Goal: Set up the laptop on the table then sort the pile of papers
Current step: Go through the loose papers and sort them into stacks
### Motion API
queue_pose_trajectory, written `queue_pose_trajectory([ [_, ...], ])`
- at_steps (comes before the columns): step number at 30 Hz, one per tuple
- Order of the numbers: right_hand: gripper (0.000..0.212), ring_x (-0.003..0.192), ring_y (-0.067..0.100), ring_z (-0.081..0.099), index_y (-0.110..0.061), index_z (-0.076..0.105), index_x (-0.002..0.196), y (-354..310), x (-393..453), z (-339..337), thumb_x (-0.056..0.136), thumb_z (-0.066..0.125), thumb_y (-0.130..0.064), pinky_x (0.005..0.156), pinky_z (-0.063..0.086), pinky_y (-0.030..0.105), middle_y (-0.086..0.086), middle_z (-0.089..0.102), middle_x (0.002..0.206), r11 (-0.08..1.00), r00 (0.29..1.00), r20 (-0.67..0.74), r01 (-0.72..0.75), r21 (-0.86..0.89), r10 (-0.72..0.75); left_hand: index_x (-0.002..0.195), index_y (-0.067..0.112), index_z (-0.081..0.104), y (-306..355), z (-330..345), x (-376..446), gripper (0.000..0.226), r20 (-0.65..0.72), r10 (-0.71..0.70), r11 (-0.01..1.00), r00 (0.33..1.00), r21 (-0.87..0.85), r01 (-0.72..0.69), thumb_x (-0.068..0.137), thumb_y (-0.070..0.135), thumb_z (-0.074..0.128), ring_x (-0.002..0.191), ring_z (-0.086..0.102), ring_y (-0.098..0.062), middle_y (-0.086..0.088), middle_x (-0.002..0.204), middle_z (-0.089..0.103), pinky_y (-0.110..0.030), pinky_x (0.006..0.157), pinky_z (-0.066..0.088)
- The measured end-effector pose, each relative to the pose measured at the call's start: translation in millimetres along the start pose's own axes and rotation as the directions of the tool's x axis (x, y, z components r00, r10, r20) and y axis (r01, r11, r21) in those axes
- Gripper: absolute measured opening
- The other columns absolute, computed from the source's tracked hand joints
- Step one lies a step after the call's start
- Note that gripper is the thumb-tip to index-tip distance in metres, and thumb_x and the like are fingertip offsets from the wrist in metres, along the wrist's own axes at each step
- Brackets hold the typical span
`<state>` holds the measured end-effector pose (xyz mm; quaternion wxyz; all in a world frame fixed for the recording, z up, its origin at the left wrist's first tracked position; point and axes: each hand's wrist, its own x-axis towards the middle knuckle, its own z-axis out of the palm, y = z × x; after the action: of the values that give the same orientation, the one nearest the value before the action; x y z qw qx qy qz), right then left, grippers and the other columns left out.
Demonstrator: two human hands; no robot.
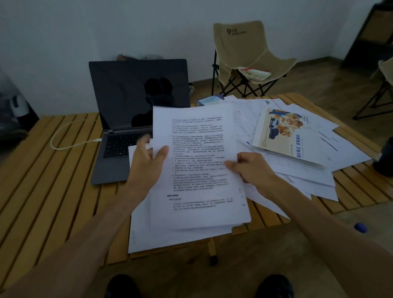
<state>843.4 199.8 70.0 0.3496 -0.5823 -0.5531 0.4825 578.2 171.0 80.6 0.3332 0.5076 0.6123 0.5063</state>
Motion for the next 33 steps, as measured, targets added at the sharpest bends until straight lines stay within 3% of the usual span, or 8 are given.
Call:
queue_pose_trajectory([
  [3,0.025,0.066,0.019,0.055,-0.007,0.063,0.071,4.7,1.3,-3.7,0.089,0.074,-0.022,0.057,0.042,0.028,0.008,0.064,0.072,1.0,1.0,0.001,0.01,-0.004,-0.01,0.074,0.005,0.044,-12.4,-3.0,4.4,0.036,0.001,-0.103,0.994,0.995,-0.027,0.103,0.1,0.029,0.048,0.062,0.038,-0.02,-0.01,0.068,0.04,-0.031,0.058,0.031],
  [9,0.025,0.052,0.014,0.047,-0.007,0.061,0.071,1.5,-1.5,-2.4,0.093,0.069,-0.017,0.051,0.035,0.025,-0.001,0.059,0.06,1.0,1.0,0.018,-0.008,-0.025,0.008,0.066,0.006,0.042,-21.1,-9.4,8.8,0.038,-0.067,-0.15,0.977,0.986,0.141,0.158,0.095,0.027,0.055,0.065,0.042,-0.022,-0.015,0.067,0.04,-0.033,0.061,0.034],
  [14,0.021,0.082,0.011,0.063,-0.013,0.07,0.109,11.5,-1.0,18.7,0.088,0.071,-0.019,0.066,0.049,0.018,-0.003,0.067,0.096,0.915,0.999,0.011,0.052,-0.4,-0.051,0.143,0.011,0.032,-25.6,0.8,-9.1,0.058,-0.021,0.093,0.584,0.995,0.811,-0.038,0.091,0.02,0.055,0.128,0.038,-0.033,-0.016,0.144,0.035,-0.043,0.106,0.032],
  [20,0.02,0.077,0.021,0.071,-0.017,0.073,0.096,8.3,12.1,-8.9,0.092,0.055,-0.009,0.065,0.062,0.034,0.004,0.072,0.094,0.875,0.974,-0.191,0.017,-0.483,-0.125,0.153,0.027,0.023,-30.4,57.7,-27.2,0.073,0.533,0.131,0.465,0.836,0.712,-0.526,0.09,0.06,0.009,0.15,0.003,-0.016,0.004,0.162,0.013,-0.037,0.122,-0.004],
  [24,0.01,0.045,0.014,0.051,-0.003,0.061,0.085,-8.9,35.0,-63.3,0.094,0.055,-0.002,0.036,0.034,0.02,0.014,0.066,0.073,0.914,0.906,-0.298,-0.185,0.362,0.302,0.154,0.029,0.014,-45.5,67.0,-23.0,0.085,0.556,0.124,0.411,0.821,0.725,-0.553,0.08,0.064,-0.009,0.15,-0.002,-0.013,0.007,0.163,0.006,-0.037,0.122,-0.005],
  [27,0.004,0.04,0.01,0.043,-0.003,0.058,0.096,-17.1,54.7,-103.8,0.092,0.06,-0.003,0.032,0.026,0.017,0.012,0.064,0.071,0.815,0.935,-0.172,-0.167,0.555,0.31,0.154,0.03,0.014,-49.1,68.6,-18.7,0.081,0.532,0.157,0.415,0.832,0.729,-0.544,0.083,0.063,-0.007,0.15,-0.001,-0.012,0.008,0.163,0.007,-0.037,0.122,-0.005],
  [30,0.025,0.063,0.019,0.062,-0.007,0.066,0.114,-3.8,65.6,-126.1,0.09,0.062,-0.012,0.048,0.048,0.025,0.01,0.071,0.088,0.99,0.906,-0.401,-0.137,0.027,0.136,0.154,0.029,0.015,-49.4,70.0,-22.5,0.08,0.52,0.171,0.423,0.837,0.728,-0.539,0.085,0.062,-0.006,0.15,0.0,-0.012,0.007,0.163,0.009,-0.037,0.122,-0.004],
  [33,0.048,0.117,0.027,0.054,-0.02,0.053,0.136,27.1,72.7,-128.1,0.089,0.061,-0.024,0.099,0.046,0.041,0.006,0.058,0.13,0.53,0.939,-0.291,-0.156,-0.833,-0.182,0.154,0.028,0.017,-50.2,70.5,-22.5,0.077,0.509,0.192,0.435,0.839,0.722,-0.537,0.088,0.062,-0.003,0.15,0.001,-0.012,0.007,0.162,0.01,-0.037,0.122,-0.003],
])
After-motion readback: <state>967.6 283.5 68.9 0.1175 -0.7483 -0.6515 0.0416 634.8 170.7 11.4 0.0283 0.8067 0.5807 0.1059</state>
